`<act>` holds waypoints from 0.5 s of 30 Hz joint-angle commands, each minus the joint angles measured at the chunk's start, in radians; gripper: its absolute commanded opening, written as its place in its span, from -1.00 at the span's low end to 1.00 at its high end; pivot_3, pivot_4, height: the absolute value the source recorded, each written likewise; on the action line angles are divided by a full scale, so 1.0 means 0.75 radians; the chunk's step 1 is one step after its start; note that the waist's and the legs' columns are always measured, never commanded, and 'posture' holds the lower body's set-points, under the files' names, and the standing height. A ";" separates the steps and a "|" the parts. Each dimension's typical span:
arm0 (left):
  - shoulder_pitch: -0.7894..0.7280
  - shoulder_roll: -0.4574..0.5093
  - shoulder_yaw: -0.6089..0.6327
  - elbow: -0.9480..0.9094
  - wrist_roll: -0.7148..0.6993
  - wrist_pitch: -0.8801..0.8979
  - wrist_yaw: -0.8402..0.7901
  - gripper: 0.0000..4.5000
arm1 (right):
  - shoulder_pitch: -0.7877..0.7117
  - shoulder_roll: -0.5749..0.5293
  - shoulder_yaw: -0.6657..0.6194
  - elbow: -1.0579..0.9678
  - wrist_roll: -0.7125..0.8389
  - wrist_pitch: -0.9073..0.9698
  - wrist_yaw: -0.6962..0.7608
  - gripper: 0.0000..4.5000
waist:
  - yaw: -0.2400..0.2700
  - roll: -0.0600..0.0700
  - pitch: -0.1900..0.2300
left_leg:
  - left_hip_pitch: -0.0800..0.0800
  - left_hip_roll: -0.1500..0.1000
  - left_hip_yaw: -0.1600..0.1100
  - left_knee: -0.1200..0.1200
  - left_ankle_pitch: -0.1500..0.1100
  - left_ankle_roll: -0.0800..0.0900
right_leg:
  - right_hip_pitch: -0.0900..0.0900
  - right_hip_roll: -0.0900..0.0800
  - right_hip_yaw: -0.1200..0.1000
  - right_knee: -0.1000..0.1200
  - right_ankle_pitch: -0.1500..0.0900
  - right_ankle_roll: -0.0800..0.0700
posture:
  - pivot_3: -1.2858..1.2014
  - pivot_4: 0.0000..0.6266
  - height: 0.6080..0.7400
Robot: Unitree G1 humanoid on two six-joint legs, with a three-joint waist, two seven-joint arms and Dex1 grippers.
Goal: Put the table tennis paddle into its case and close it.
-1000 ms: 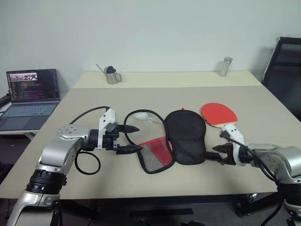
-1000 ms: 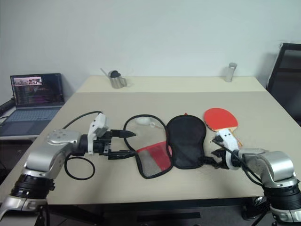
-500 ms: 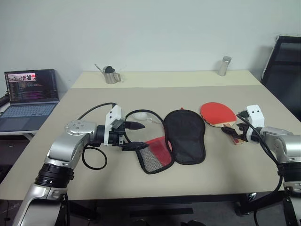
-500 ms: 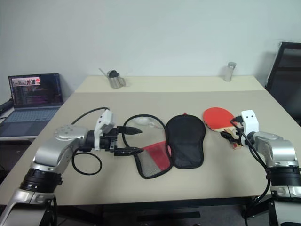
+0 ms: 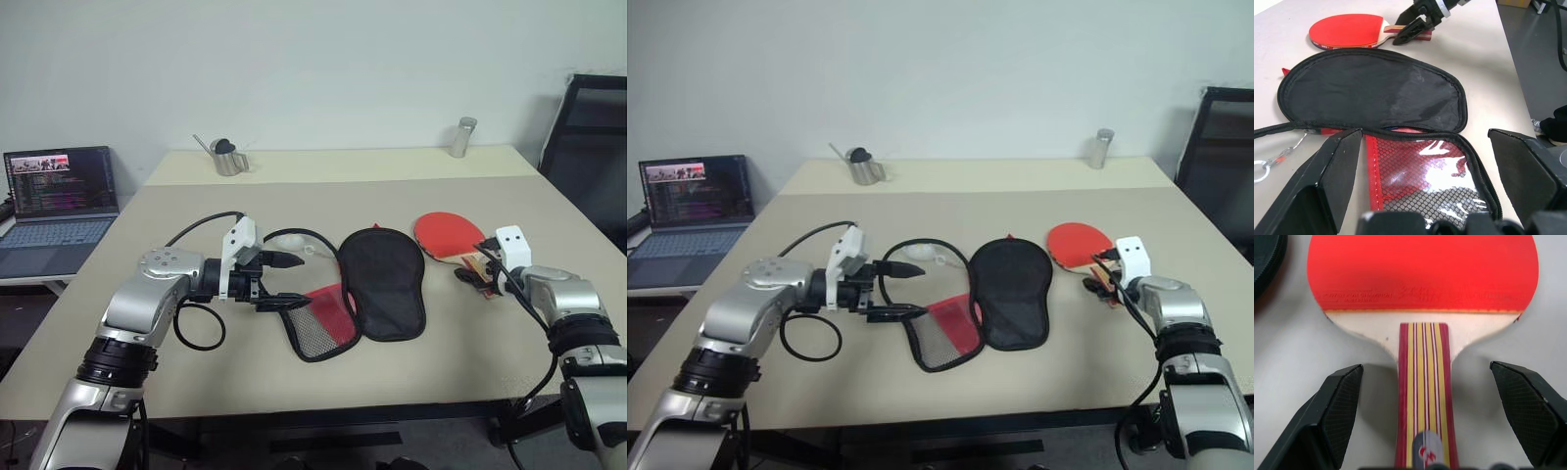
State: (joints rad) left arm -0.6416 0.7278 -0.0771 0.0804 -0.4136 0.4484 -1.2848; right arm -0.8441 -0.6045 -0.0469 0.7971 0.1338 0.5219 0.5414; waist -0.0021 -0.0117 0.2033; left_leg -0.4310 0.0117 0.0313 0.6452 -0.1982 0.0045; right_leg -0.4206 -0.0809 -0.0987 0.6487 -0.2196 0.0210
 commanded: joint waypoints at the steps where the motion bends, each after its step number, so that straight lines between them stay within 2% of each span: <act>1: -0.022 0.015 0.021 -0.023 0.002 -0.022 -0.009 1.00 | -0.033 0.012 -0.010 0.056 -0.026 -0.052 -0.008 0.71 | 0.000 0.000 0.000 | 0.000 0.000 0.000 0.000 0.000 0.000 | 0.000 0.000 0.000 0.000 0.000 0.000 | 0.03 -0.52 1.00; 7: -0.012 0.021 0.025 -0.020 0.010 -0.028 -0.010 1.00 | -0.047 0.025 -0.035 0.099 -0.036 -0.037 -0.036 -0.23 | 0.000 -0.002 -0.001 | 0.001 0.000 0.001 0.000 0.000 0.000 | 0.000 0.000 0.002 0.000 0.001 0.001 | 0.03 -0.52 1.00; 9: -0.005 0.024 0.028 -0.023 0.011 -0.030 -0.009 1.00 | -0.048 0.028 -0.051 0.103 -0.034 -0.023 -0.054 -0.46 | 0.000 -0.006 -0.004 | 0.002 0.001 0.001 0.001 0.000 0.000 | 0.001 0.001 0.003 0.000 0.002 0.001 | 0.03 -0.52 1.00; 15: 0.017 0.040 0.039 -0.036 0.006 -0.027 -0.007 1.00 | -0.056 0.006 -0.104 0.062 -0.015 -0.007 -0.110 -0.49 | 0.002 -0.007 -0.004 | 0.003 0.000 0.003 0.002 0.000 0.001 | 0.001 0.001 0.005 -0.002 0.006 0.003 | 0.03 -0.52 1.00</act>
State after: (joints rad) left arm -0.6278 0.7422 -0.0760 0.0803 -0.4078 0.4447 -1.2884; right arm -0.8742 -0.5770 -0.0904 0.8655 0.1169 0.5169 0.4889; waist -0.0004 -0.0171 0.2001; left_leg -0.4286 0.0117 0.0335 0.6468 -0.1979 0.0051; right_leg -0.4196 -0.0805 -0.0945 0.6471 -0.2149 0.0231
